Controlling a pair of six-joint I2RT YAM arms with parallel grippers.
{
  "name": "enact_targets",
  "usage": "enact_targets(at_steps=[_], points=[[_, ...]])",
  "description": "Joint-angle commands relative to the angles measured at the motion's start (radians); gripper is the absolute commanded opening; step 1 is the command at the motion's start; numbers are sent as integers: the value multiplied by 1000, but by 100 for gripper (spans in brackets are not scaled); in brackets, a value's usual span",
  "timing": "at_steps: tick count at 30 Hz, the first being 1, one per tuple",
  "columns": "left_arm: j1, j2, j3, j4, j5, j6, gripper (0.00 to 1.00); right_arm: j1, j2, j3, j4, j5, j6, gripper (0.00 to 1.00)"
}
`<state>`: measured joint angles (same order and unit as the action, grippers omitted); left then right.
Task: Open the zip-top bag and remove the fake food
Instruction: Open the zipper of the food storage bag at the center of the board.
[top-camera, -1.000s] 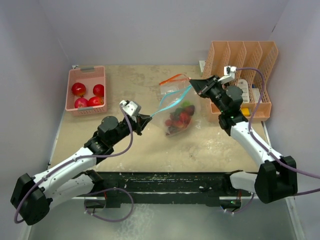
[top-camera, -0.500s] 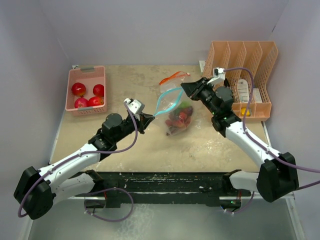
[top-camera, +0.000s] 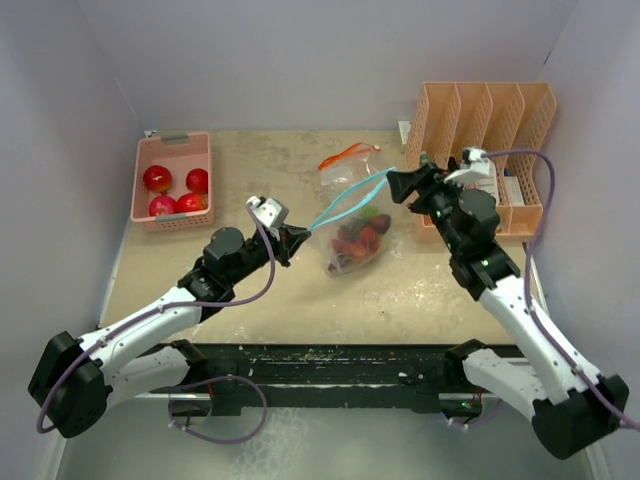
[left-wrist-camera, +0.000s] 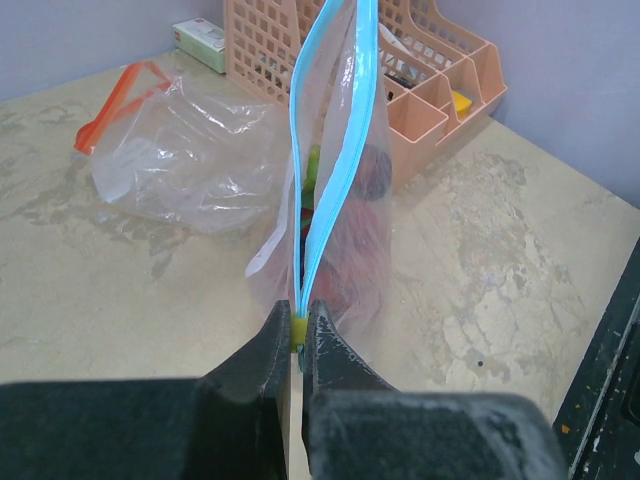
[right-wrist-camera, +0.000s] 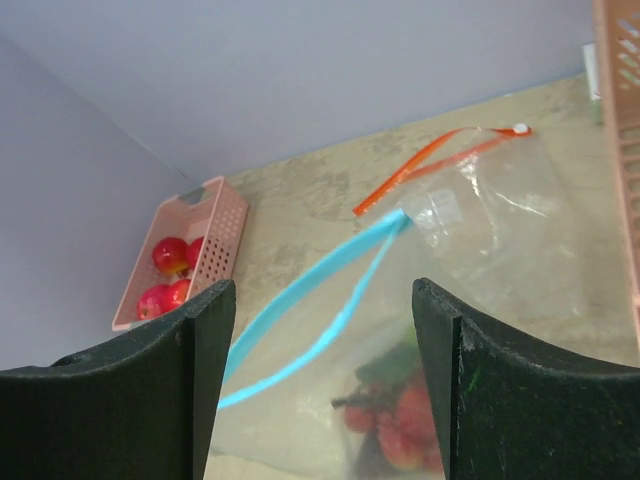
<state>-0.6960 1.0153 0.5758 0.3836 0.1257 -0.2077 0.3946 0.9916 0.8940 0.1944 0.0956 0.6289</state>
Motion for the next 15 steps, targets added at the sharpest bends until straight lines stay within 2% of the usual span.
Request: enact_targets(at_steps=[1, 6, 15], points=[[2, 10, -3, 84, 21, -31, 0, 4, -144, -83, -127, 122, 21, 73], [0, 29, -10, 119, 49, -48, 0, 4, -198, -130, -158, 105, 54, 74], [-27, 107, 2, 175, 123, -35, 0, 6, -35, -130, -2, -72, 96, 73]])
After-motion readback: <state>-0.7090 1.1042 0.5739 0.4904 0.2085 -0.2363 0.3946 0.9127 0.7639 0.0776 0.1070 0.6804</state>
